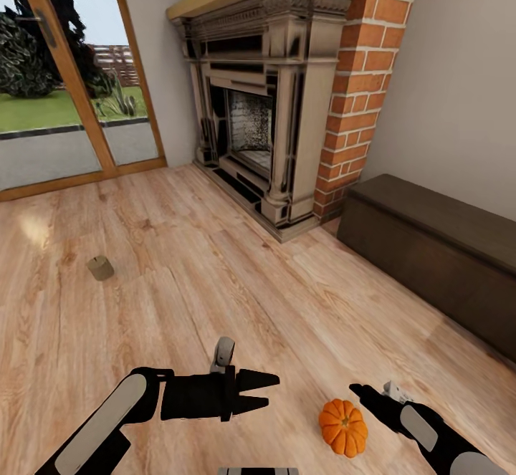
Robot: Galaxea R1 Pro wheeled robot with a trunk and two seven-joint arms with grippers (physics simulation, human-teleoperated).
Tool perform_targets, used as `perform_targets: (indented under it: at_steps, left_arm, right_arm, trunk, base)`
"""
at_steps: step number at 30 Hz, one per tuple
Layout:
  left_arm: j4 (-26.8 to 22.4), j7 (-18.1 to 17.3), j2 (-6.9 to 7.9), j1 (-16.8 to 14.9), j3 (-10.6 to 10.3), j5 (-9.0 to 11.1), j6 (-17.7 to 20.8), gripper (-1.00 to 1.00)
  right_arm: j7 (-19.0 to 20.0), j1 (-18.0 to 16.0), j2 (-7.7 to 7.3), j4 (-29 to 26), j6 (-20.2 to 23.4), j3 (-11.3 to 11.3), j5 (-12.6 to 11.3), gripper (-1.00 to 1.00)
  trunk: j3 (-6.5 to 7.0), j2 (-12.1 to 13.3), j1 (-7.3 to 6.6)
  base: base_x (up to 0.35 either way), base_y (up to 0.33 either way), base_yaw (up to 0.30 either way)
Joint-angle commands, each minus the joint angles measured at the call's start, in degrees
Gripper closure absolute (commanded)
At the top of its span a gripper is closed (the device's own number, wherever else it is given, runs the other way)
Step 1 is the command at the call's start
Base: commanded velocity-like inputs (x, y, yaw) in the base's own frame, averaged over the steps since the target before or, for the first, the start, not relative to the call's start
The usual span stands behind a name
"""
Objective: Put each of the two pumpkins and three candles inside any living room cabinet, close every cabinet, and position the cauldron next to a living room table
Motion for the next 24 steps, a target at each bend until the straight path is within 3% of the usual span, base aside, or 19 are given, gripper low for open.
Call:
perform_targets:
  at_steps: [1,8,24]
  left_arm:
    - [-0.02,0.32,0.03,-0.04,-0.06,0.35,0.05,-1.0]
    - [-0.02,0.35,0.03,-0.04,-0.06,0.32,0.05,-1.0]
    - [-0.02,0.28,-0.01,-0.04,-0.06,0.33,0.05,-1.0]
  right_arm:
    - [0.08,-0.02,-0.05,-0.02,0.16,0.19,-0.16,-1.0]
    - [0.15,-0.02,-0.06,-0.07,0.17,0.2,-0.09,-1.0]
    - [1.11,-0.02,-0.13,-0.69,0.32,0.13,-0.03,-1.0]
  trunk:
    - [-0.05,-0.02,0.01]
    - [-0.05,-0.02,0.01]
    - [-3.59,-0.23,0.42]
  base:
    - [0.23,0.0,0.0]
    - [0.078,0.0,0.0]
    - [0.001,0.0,0.0]
